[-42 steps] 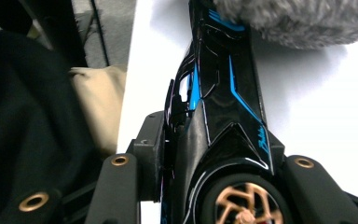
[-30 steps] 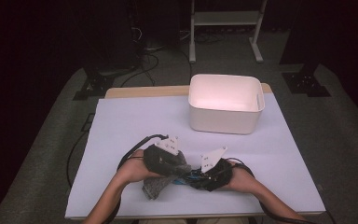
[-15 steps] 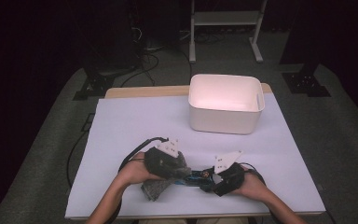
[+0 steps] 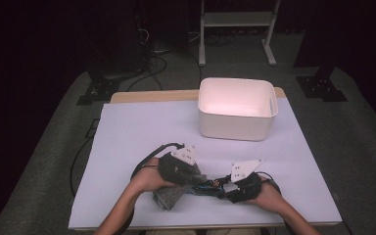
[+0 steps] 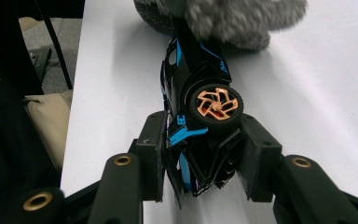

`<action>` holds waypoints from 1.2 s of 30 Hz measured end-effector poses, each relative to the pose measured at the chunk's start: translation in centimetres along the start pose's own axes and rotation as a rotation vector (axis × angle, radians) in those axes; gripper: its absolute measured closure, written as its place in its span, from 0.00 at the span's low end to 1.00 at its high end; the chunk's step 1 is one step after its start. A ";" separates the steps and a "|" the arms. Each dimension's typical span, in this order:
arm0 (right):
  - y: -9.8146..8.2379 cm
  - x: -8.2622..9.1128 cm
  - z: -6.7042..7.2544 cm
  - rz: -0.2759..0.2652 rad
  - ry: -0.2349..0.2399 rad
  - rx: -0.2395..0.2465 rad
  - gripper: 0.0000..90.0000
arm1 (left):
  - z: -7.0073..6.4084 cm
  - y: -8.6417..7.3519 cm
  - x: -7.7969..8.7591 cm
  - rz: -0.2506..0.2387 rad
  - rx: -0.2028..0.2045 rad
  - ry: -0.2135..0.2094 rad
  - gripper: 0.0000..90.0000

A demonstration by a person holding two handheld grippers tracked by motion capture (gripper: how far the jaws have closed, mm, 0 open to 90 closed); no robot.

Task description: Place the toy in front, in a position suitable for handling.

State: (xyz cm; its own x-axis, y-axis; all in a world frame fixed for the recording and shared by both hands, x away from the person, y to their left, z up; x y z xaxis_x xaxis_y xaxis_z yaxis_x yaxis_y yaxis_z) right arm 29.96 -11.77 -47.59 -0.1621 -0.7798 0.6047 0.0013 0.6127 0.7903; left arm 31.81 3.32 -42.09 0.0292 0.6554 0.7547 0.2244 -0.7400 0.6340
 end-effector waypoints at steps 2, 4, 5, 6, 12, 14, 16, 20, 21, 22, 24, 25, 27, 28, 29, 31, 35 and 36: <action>0.0 0.0 0.1 -0.001 -0.002 0.004 0.63 | -0.3 0.5 -0.6 0.011 -0.021 -0.007 0.90; 0.0 0.0 0.1 -0.003 -0.002 0.007 0.63 | -0.5 1.3 -1.2 0.018 -0.035 -0.022 0.90; 0.0 0.0 0.1 -0.004 -0.003 0.007 0.63 | -0.6 1.7 -1.5 0.021 -0.044 -0.025 0.90; 0.0 -0.1 0.1 -0.004 -0.003 0.007 0.63 | -0.8 2.0 -1.9 0.027 -0.053 -0.032 0.90; 0.0 -0.1 0.1 -0.009 -0.004 -0.004 0.63 | -1.6 3.7 -3.7 0.045 -0.087 -0.072 0.90; -0.1 -0.1 0.1 -0.011 -0.002 -0.007 0.63 | -1.6 3.6 -3.7 0.044 -0.089 -0.074 0.90; 0.0 -0.1 0.1 -0.011 -0.003 -0.003 0.63 | -1.5 3.4 -3.5 0.040 -0.084 -0.080 0.90; 0.0 -0.1 0.1 -0.013 -0.001 -0.008 0.63 | -1.3 2.6 -2.7 0.046 -0.081 -0.052 0.90; 0.0 -0.1 0.1 -0.013 -0.002 -0.007 0.63 | -1.2 2.4 -2.4 0.051 -0.078 -0.046 0.90; 0.0 -0.1 0.1 -0.014 -0.002 -0.004 0.63 | -1.0 2.2 -2.2 0.055 -0.075 -0.033 0.90; 0.0 -0.1 0.0 -0.015 -0.001 -0.010 0.63 | -0.6 1.6 -1.5 0.060 -0.069 -0.015 0.90; 0.0 -0.1 0.0 -0.015 0.000 -0.010 0.63 | -0.4 1.3 -1.2 0.063 -0.063 -0.003 0.90; -0.1 -0.1 0.0 -0.016 0.005 -0.014 0.63 | -0.1 0.8 -0.7 0.066 -0.047 0.012 0.90; -0.1 -0.1 -0.1 -0.016 0.005 -0.015 0.63 | 0.0 0.7 -0.6 0.062 -0.041 0.011 0.90; -0.1 -0.1 0.0 -0.016 0.005 -0.014 0.63 | 0.0 0.6 -0.6 0.063 -0.041 0.010 0.90; 0.0 -0.1 0.0 -0.016 0.005 -0.010 0.63 | -0.1 0.7 -0.7 0.066 -0.045 0.005 0.90; 0.0 -0.2 0.0 -0.017 0.003 -0.009 0.63 | -0.8 1.8 -1.6 0.065 -0.075 -0.027 0.90; 0.0 -0.2 0.0 -0.017 0.003 -0.007 0.63 | -1.0 2.2 -1.9 0.072 -0.089 -0.034 0.90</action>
State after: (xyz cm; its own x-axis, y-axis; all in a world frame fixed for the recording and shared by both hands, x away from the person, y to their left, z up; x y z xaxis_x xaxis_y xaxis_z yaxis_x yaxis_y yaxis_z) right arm 30.01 -11.59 -47.69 -0.1587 -0.7904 0.5917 0.0057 0.5986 0.8011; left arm 31.24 0.28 -41.96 0.0757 0.6040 0.7933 0.1328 -0.7946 0.5924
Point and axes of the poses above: each handheld gripper's, and its own axes: x roughly backward along the jaws, y roughly out of its top, z roughly to its left, the point moved 6 cm from there along -x, roughly forward along the jaws, and after that the axes turned 8 degrees about x, right-handed, at the moved point
